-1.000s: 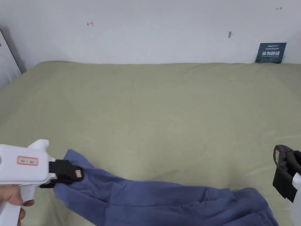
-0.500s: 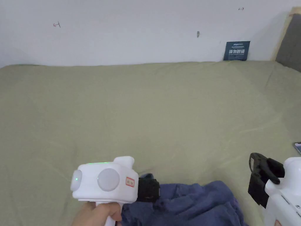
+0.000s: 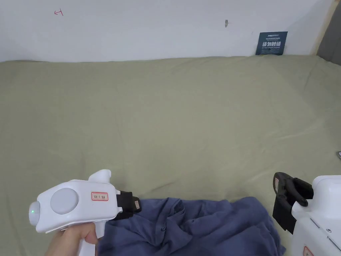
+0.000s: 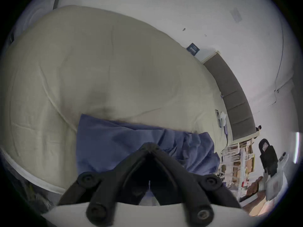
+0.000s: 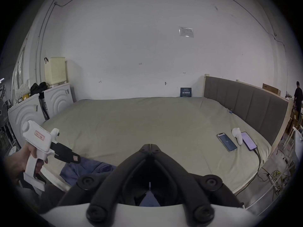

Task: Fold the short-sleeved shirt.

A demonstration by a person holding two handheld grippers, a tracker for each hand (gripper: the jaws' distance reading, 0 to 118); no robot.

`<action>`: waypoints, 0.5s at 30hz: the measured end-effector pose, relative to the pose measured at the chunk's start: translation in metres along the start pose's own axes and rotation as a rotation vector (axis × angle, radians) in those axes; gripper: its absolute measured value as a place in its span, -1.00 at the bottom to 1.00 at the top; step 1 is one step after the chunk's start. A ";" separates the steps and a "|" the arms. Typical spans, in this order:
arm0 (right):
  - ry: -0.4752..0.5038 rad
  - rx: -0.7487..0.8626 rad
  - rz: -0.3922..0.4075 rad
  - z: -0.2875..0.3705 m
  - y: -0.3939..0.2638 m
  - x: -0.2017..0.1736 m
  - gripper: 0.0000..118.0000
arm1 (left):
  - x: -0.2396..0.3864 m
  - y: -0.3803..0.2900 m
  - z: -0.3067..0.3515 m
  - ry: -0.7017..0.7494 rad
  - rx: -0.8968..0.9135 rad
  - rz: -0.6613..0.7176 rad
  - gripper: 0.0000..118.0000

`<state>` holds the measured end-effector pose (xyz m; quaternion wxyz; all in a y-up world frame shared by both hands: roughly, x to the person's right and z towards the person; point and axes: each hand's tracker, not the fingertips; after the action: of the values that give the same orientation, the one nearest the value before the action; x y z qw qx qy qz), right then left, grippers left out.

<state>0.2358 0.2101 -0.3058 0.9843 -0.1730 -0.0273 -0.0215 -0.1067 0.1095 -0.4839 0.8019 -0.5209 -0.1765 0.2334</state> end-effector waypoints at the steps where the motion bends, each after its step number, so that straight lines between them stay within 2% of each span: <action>1: 0.003 -0.006 0.003 0.000 -0.001 -0.001 -0.97 | -0.002 -0.003 -0.012 -0.039 -0.042 0.017 -1.00; 6: -0.001 -0.033 0.002 -0.003 -0.006 0.000 -0.97 | 0.008 -0.043 -0.076 -0.155 -0.218 0.075 -1.00; 8: -0.005 -0.041 0.003 -0.004 -0.007 0.002 -0.97 | 0.010 -0.058 -0.088 -0.192 -0.201 0.075 -1.00; 13: -0.009 -0.064 0.004 -0.009 -0.010 0.002 -0.97 | 0.006 -0.042 -0.061 -0.194 -0.202 0.101 -1.00; 15: -0.003 -0.059 0.005 -0.009 -0.007 -0.002 -0.97 | 0.010 -0.032 -0.029 -0.165 -0.146 0.000 -1.00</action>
<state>0.2342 0.2003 -0.3114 0.9787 -0.2023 -0.0277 -0.0195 -0.0767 0.0819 -0.4654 0.7444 -0.5570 -0.2587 0.2621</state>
